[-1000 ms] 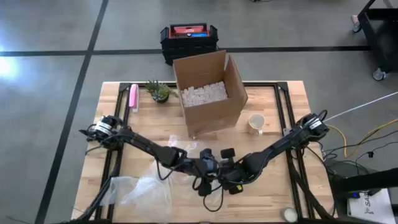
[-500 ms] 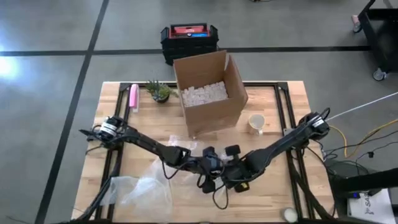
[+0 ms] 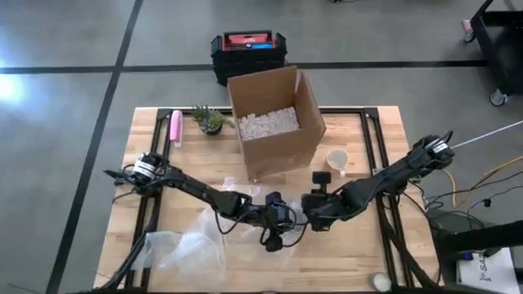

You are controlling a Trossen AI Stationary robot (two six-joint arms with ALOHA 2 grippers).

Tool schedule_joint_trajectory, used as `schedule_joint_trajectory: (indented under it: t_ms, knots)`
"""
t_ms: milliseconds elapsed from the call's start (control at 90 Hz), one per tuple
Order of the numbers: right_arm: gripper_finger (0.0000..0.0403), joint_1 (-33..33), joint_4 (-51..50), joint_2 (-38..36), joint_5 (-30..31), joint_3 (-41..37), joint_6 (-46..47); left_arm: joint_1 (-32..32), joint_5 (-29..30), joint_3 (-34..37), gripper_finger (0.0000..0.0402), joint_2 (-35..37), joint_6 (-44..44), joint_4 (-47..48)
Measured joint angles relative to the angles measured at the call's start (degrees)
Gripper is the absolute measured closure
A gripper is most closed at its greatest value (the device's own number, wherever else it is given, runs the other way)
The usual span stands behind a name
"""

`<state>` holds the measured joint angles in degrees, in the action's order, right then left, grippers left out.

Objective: Wrap mug
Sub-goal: Wrap the gray mug with bubble wrap

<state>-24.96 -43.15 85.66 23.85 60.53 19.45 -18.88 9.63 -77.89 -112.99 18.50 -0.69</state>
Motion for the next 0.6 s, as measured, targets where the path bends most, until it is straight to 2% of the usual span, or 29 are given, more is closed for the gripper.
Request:
schedule_joint_trajectory:
  t_ms: [89,211,433,600]
  knots:
    - [0.0401,1.2,9.4,0.5,-4.3,-4.7,-1.3,0.0,0.0,0.0,0.0327,0.0,0.1,-0.4]
    - [0.0401,1.8,14.7,0.4,-4.8,-6.3,-1.5,0.0,-0.1,0.0,0.0327,0.0,0.4,-0.6]
    - [0.0401,0.6,14.9,-2.3,-5.0,-3.2,-3.9,0.0,-0.3,0.0,0.0327,0.0,1.0,-0.8]
    - [0.0401,-0.1,15.7,-0.9,-10.3,-2.6,-4.6,0.1,-0.2,0.0,0.0327,0.0,1.1,-0.9]
